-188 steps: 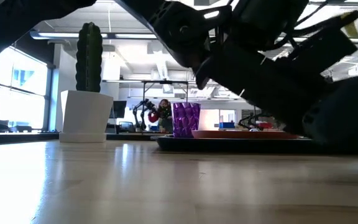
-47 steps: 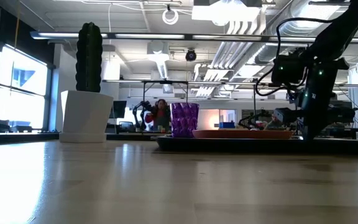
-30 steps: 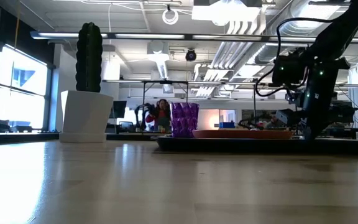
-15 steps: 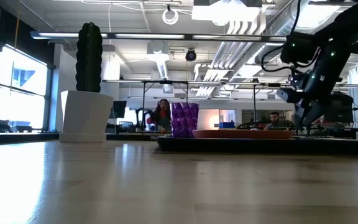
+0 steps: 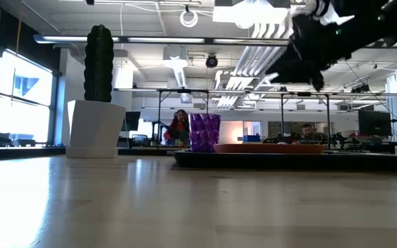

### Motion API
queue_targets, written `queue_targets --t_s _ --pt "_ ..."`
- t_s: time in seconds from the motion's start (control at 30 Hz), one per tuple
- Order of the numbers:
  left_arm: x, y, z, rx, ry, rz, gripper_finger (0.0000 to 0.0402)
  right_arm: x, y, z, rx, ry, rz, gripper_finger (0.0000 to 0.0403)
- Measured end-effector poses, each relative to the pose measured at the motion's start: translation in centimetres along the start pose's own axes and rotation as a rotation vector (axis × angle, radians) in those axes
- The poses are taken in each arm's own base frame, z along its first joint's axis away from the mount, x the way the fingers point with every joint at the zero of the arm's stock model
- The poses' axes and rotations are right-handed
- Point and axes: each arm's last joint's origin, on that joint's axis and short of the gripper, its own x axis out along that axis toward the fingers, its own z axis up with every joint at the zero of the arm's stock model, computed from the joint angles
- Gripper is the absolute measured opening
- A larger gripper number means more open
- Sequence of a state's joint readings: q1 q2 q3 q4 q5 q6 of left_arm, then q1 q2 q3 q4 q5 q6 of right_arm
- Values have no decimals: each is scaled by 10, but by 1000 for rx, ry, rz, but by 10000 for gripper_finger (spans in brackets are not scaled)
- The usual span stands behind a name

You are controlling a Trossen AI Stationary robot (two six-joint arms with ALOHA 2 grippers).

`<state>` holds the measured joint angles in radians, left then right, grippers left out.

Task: Pick and place plate/cup/fork/spoon on tray
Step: Return to Home Position

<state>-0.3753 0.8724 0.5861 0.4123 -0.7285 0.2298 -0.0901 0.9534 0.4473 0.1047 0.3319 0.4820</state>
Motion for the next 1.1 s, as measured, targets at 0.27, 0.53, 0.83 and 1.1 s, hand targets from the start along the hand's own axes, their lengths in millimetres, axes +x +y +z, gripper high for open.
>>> queue_targets --t_s 0.27,0.53,0.83,1.1 --pt "7 15 -25 -41 -20 66 172 7 58 0 -257 -271 394 140" --pt "5 24 -23 14 11 230 172 1 71 38 -357 -379 458 108" --pt "-20 32 -18 110 51 142 172 -53 68 81 -523 -245 491 13" --pt "-24 42 -33 126 173 86 164 -94 37 61 -567 -294 517 5"
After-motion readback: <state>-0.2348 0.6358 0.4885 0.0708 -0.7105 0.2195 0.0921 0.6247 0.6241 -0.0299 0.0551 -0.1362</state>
